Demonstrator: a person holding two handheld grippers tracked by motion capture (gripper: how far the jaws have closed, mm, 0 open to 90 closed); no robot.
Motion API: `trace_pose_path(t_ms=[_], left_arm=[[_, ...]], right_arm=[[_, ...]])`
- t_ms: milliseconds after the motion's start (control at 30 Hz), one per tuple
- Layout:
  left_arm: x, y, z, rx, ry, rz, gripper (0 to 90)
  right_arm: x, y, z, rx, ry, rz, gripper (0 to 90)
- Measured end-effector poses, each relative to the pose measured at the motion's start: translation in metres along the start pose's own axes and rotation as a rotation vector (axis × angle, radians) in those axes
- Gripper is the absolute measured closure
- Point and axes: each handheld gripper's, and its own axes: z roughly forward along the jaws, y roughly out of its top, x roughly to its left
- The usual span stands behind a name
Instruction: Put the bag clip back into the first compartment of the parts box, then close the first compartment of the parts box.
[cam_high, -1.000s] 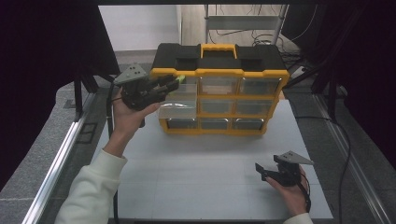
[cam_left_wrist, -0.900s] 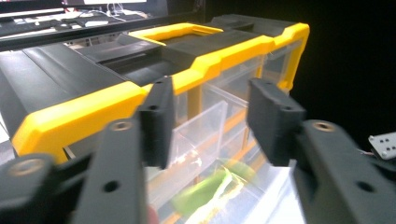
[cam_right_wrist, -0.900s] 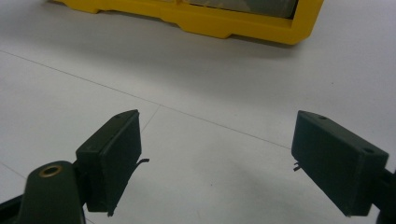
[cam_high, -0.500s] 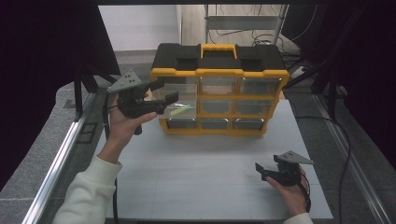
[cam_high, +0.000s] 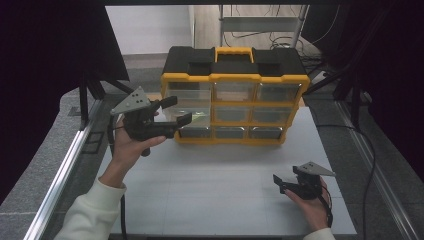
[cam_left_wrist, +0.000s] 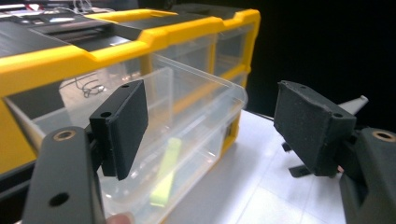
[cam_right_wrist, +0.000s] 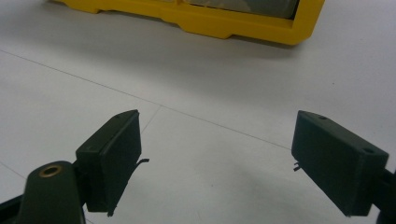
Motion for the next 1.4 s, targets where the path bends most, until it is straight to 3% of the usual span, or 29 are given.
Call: trace_pose_path(t_ms=[467,733,900,1067,1167,1400], left_arm=[[-0.013,-0.012,-0.010,0.002,-0.019,0.009,26.6],[-0.022,-0.027,-0.015,0.011,-0.034,0.011,30.0],[-0.024,-0.035,-0.013,0.029,-0.028,0.018,42.7],[-0.018,-0.040,-0.008,0.063,-0.033,0.000,74.2],[-0.016,-0.041,-0.003,0.085,-0.019,0.005,87.8],[-0.010,-0.042,0.009,0.105,0.006,0.004,89.0]], right_arm=[[0.001,0.002,0.003,-0.002,0.005,-0.005,16.1],[0.001,0.002,0.003,-0.001,0.003,-0.005,16.0],[0.001,0.002,0.002,-0.002,0.000,-0.006,16.0],[0.001,0.002,0.003,-0.001,0.007,-0.008,16.0],[0.001,0.002,0.003,-0.001,0.007,-0.008,16.1],[0.001,0.002,0.003,0.001,0.001,-0.006,16.0]])
